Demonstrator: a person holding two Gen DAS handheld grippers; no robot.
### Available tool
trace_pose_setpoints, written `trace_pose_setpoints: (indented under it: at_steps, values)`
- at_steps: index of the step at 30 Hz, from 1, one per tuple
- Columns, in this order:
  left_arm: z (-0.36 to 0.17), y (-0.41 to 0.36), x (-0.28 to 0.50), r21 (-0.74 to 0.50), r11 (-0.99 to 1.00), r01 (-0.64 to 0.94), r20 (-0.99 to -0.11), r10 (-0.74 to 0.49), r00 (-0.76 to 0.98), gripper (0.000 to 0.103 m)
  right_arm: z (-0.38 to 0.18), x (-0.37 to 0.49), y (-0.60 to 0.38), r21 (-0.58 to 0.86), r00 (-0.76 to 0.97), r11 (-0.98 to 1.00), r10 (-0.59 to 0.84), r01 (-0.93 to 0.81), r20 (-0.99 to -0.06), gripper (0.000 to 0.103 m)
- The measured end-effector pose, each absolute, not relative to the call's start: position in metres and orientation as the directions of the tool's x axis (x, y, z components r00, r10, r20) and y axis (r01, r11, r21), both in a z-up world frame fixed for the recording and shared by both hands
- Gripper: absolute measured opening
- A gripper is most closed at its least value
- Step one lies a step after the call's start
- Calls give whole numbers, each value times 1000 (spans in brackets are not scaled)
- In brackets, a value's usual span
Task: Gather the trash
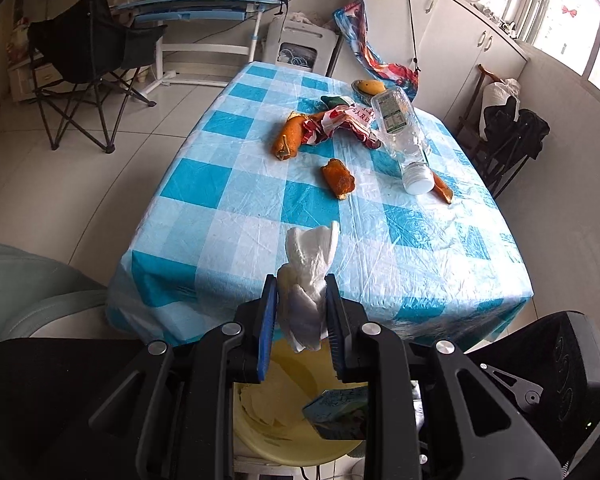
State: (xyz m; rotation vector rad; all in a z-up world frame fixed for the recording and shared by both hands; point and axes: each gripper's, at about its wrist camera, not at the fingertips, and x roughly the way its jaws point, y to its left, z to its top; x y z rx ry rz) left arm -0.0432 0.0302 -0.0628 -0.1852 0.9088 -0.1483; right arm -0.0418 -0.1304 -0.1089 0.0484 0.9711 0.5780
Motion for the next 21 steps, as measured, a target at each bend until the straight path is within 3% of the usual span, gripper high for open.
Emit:
trace_pose_setpoints:
  at_steps: [7, 9, 14, 21]
  values:
    - [-92, 24, -55, -213, 975, 64, -859, -218, 462, 23, -97, -52, -149, 249, 526, 893, 426, -374, -736, 70]
    - [-100, 21, -57, -222, 972, 76, -878, -234, 418, 29, -93, -52, -157, 251, 552, 903, 414, -347, -724, 71]
    - [-89, 19, -64, -208, 974, 91, -850, -227, 475, 59, -89, -55, -160, 232, 587, 916, 389, -326, -710, 74]
    - [-73, 32, -64, -198, 980, 28, -811, -180, 557, 71, -93, -55, -150, 176, 590, 921, 360, -346, -722, 76]
